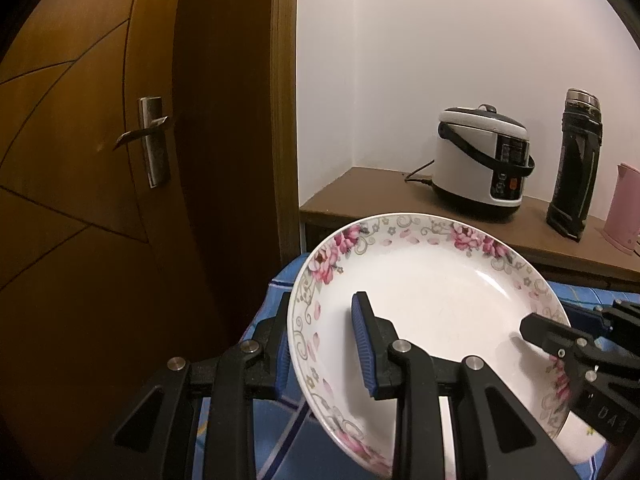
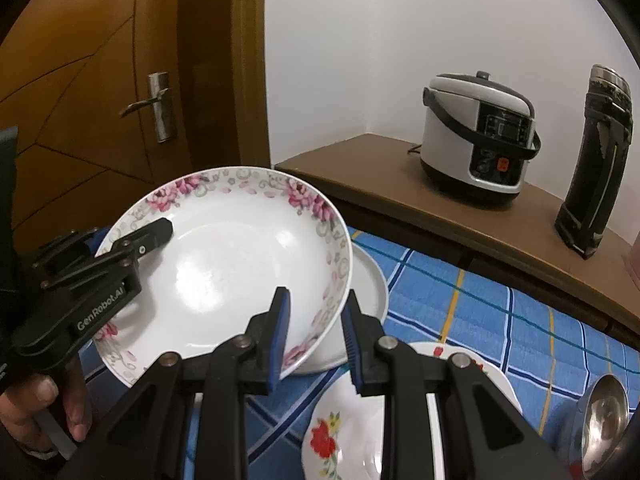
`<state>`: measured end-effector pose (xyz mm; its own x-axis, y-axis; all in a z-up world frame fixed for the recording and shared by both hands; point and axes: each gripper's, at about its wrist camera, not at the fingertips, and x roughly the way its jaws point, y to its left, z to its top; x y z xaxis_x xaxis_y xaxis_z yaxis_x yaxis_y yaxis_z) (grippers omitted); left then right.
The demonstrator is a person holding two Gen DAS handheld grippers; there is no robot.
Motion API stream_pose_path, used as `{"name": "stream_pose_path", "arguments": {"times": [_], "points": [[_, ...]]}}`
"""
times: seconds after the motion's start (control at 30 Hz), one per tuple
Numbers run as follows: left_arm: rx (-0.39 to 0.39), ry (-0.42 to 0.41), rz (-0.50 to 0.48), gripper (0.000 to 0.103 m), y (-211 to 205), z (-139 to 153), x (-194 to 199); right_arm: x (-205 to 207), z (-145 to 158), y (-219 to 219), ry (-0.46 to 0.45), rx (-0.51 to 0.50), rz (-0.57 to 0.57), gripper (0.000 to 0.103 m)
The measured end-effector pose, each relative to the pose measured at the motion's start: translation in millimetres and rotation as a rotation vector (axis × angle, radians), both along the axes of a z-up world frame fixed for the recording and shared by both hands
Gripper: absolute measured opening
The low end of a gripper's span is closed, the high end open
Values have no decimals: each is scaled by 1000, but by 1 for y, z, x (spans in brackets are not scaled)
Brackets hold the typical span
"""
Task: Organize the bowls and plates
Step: 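Lift the pink-floral plate off the cloth with both grippers, then carry the pink-floral plate over the grey plate and lower it on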
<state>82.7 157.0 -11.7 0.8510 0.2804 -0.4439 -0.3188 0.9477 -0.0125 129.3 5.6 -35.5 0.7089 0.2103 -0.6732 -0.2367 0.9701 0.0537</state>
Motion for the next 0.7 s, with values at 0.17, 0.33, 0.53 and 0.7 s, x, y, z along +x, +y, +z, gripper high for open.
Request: {"name": "stream_pose_path", "arguments": {"times": [0.17, 0.33, 0.53, 0.7], "points": [[3, -15, 6, 31, 5, -1, 16, 15, -9, 1, 22, 1, -27, 26], [-4, -9, 3, 31, 8, -7, 29, 24, -16, 0, 31, 0, -50, 26], [-19, 2, -14, 31, 8, -16, 46, 35, -25, -4, 49, -8, -86, 26], [-22, 28, -33, 31, 7, -26, 58, 44, -34, -6, 79, -24, -104, 26]]}}
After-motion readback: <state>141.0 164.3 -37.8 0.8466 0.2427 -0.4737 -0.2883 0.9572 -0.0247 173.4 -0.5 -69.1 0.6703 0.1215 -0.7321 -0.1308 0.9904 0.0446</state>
